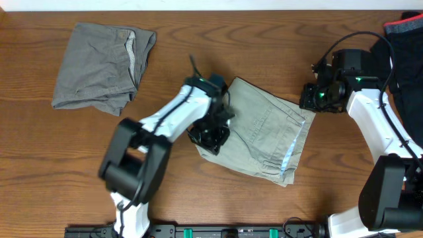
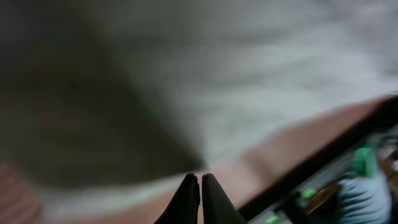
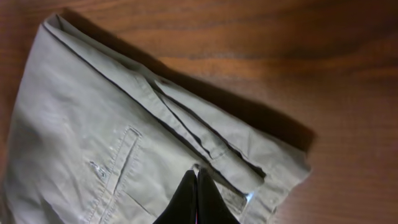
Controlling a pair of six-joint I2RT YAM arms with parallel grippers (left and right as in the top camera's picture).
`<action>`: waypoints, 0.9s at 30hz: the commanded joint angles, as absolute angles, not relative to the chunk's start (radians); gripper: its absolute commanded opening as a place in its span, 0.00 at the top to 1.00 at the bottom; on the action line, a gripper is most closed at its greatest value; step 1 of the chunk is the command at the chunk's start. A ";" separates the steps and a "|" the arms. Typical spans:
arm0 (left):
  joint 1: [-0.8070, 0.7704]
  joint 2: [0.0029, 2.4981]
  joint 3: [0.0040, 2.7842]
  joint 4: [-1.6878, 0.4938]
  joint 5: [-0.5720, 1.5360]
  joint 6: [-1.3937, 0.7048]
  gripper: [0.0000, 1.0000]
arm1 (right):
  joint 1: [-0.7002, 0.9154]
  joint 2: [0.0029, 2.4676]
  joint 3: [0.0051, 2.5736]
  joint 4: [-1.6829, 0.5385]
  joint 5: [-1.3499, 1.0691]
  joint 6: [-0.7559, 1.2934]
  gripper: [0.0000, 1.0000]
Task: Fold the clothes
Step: 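Push the folded shorts' left side with the left gripper to square it, then withdraw the left gripper and hover the right gripper over the shorts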
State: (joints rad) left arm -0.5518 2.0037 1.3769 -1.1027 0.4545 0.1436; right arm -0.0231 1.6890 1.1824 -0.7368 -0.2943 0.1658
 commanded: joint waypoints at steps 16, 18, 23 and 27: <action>-0.302 2.143 1.533 -0.902 0.104 -0.001 0.94 | -0.025 1.691 1.183 -0.753 -0.293 0.181 0.99; -0.276 2.143 1.600 -0.942 0.180 -0.002 0.90 | -0.025 1.691 1.183 -0.758 -0.295 0.178 0.99; -0.236 2.141 1.758 -1.138 0.270 -0.007 0.61 | -0.025 1.691 1.183 -0.779 -0.297 0.155 0.99; -0.202 2.139 1.800 -1.299 0.309 -0.097 0.52 | -0.025 1.691 1.183 -0.780 -0.390 0.062 0.90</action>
State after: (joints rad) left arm -0.2291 2.1410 1.7821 -1.2415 0.2501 -0.0269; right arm -0.0231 1.6894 1.1824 -0.7807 -0.3134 0.1490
